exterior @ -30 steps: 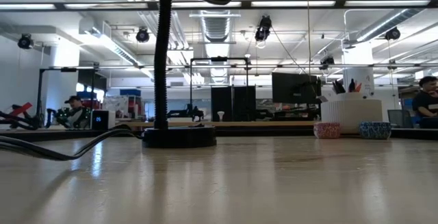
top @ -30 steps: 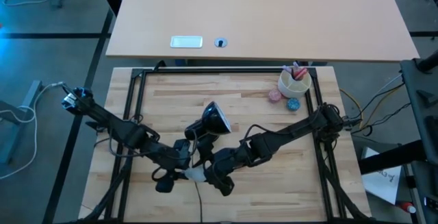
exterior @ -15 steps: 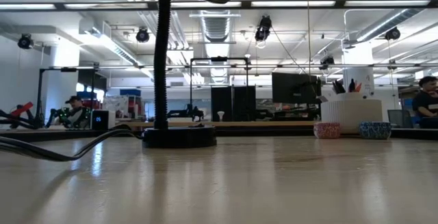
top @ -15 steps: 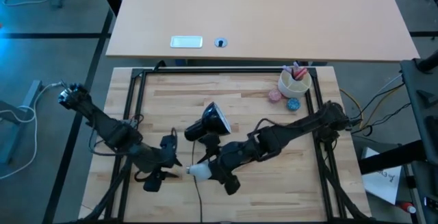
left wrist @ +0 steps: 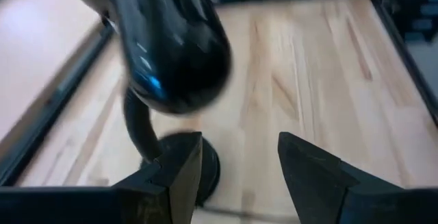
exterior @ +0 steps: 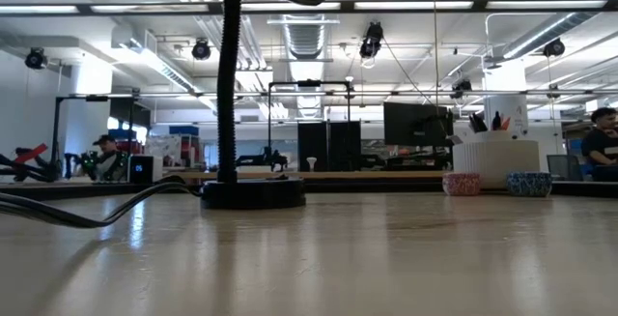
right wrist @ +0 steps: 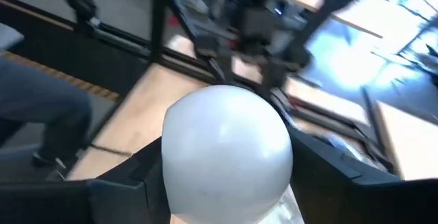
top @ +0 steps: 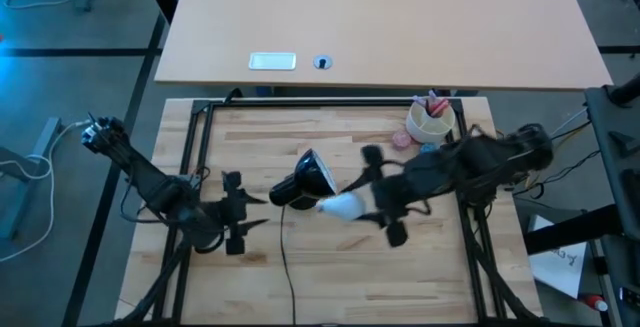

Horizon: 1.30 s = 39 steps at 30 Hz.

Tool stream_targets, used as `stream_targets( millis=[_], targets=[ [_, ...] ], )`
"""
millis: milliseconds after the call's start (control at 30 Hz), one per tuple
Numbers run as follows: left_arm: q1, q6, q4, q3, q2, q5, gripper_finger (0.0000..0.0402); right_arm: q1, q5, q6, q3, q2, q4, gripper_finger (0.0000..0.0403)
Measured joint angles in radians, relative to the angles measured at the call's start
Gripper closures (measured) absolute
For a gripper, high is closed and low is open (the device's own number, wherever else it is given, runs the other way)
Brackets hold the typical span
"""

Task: Screw lightbulb
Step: Insert the lightbulb into the lamp

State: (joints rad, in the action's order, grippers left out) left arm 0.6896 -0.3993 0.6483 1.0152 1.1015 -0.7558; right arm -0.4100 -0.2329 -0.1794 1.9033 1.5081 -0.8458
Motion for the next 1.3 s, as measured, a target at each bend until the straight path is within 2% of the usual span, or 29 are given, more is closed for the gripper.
stream_targets(
  millis=[167, 367, 667, 833, 967, 1033, 1100, 1167, 1300],
  targets=[
    [0.001, 0.069, -0.076, -0.019, -0.033, -0.035, 0.0218, 0.014, -0.031, 0.014, -0.066, -0.095, -0.043, 0.0184],
    [-0.001, 0.193, -0.058, 0.066, -0.011, -0.047, 0.0207, 0.04, -0.031, 0.049, -0.177, -0.227, -0.042, 0.0188],
    [-0.103, 0.173, 0.045, 0.287, 0.091, -0.046, 0.0112, 0.045, -0.031, 0.051, -0.263, -0.307, -0.033, 0.0188],
    [-0.159, 0.233, -0.005, 0.388, 0.181, -0.009, 0.0073, 0.044, -0.031, 0.019, -0.281, -0.305, -0.033, 0.0183],
    [-0.175, 0.316, -0.062, 0.493, 0.262, -0.061, 0.006, 0.044, -0.031, 0.009, -0.281, -0.307, -0.037, 0.0183],
    [-0.175, 0.3, 0.006, 0.58, 0.309, -0.104, 0.0059, 0.044, -0.03, 0.006, -0.281, -0.307, -0.045, 0.0187],
    [-0.17, 0.247, 0.162, 0.682, 0.363, -0.152, 0.0059, 0.044, -0.03, 0.014, -0.281, -0.314, -0.067, 0.0189],
    [-0.157, 0.128, 0.373, 0.785, 0.427, -0.196, 0.0058, 0.044, -0.031, 0.031, -0.281, -0.318, -0.09, 0.0188],
    [-0.144, -0.136, 0.738, 0.942, 0.547, -0.2, 0.0058, 0.044, -0.047, 0.055, -0.281, -0.322, -0.114, 0.0181]
  ],
)
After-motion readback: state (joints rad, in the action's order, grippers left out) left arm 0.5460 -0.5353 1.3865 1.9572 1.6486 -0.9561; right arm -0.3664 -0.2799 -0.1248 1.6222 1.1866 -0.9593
